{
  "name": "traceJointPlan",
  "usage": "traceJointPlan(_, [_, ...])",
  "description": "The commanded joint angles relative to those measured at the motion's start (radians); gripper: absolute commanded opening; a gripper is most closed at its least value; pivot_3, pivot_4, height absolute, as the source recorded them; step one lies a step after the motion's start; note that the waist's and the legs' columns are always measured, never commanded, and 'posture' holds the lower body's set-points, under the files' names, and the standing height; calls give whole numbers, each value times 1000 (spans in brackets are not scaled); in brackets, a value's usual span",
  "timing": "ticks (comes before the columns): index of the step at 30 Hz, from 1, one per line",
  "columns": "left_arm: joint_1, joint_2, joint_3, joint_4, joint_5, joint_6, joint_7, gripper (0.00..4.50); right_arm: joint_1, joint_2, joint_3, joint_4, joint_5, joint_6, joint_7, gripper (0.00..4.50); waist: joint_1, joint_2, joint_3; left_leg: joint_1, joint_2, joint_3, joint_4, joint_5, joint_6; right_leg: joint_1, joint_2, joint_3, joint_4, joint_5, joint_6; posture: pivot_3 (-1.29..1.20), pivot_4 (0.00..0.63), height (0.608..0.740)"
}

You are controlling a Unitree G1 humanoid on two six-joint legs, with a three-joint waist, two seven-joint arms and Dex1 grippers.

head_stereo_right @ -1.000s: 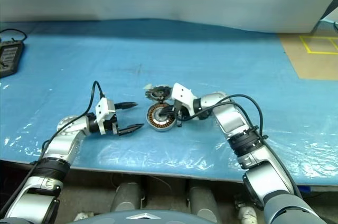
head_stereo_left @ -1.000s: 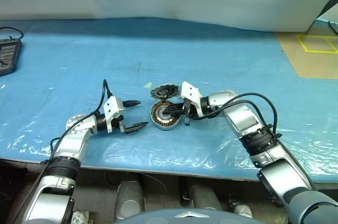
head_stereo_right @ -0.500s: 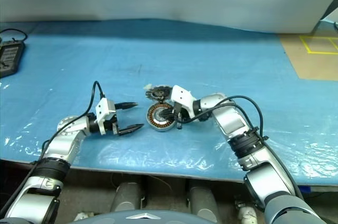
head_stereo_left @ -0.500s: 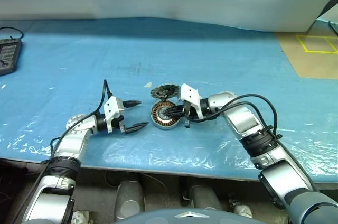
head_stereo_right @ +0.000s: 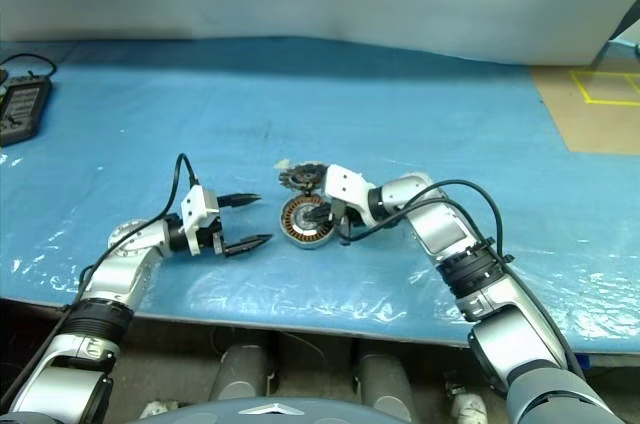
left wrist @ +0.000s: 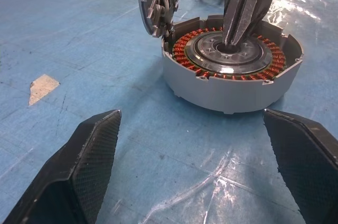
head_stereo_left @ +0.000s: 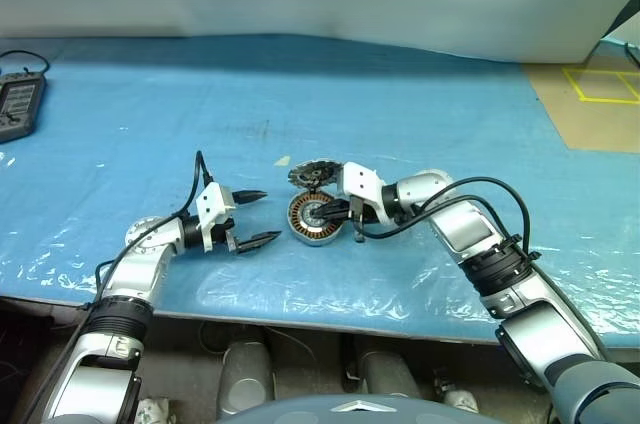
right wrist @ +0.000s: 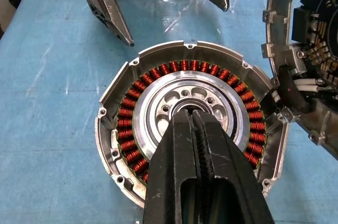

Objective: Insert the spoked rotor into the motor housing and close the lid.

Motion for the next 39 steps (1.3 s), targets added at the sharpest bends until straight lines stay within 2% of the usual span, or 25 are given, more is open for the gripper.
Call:
traceJointPlan(1, [2, 0, 2, -23, -11, -10, -1, 4500, 7, -7, -82, -108, 110, 54, 36, 44, 0, 0, 0, 0, 0, 0, 0, 0, 0, 0, 0, 0, 0, 0, 0, 0, 150, 740])
traceJointPlan(7, [-4, -3, 12, -31, -37, 0, -17, 4500, 36, -89, -193, -220, 227, 168, 56, 44, 5, 0, 0, -1, 0, 0, 0, 0, 0, -1, 0, 0, 0, 0, 0, 0, 150, 740])
traceJointPlan(13, [2, -3, 12, -42, -55, 10, -25, 4500, 63, -265, -257, -119, 152, 120, 26, 44, 15, 0, 0, -1, 0, 0, 0, 0, 0, 0, 0, 0, -1, 0, 0, 0, 150, 740])
traceJointPlan(16, [5, -6, 8, -42, -55, 8, -24, 4500, 59, -334, -271, -30, 93, 46, 4, 638, 16, 0, 0, 0, 0, 1, 0, 0, 0, -1, 0, 0, -1, 0, 0, 0, 150, 740])
traceJointPlan(20, [3, -12, 5, -36, -50, 5, -21, 4500, 46, -379, -276, 64, 41, -22, -20, 1949, 16, 0, 0, 0, 0, 1, 0, 0, 0, -1, 1, 0, -1, 0, 0, 0, 150, 740])
traceJointPlan(27, [9, -13, 5, -34, -41, 0, -15, 4500, 18, -424, -296, 163, 19, -84, 2, 1949, 17, 0, 0, -1, 0, 1, 0, 0, 1, -1, 0, 0, -1, 0, 0, 0, 150, 740])
traceJointPlan(39, [18, -16, 0, -33, -36, -3, -12, 4500, 56, -512, -334, 160, 54, -51, 106, 1949, 22, 1, 0, -1, 0, 1, 0, -1, 2, -1, 0, 0, -1, 0, 0, 0, 150, 740])
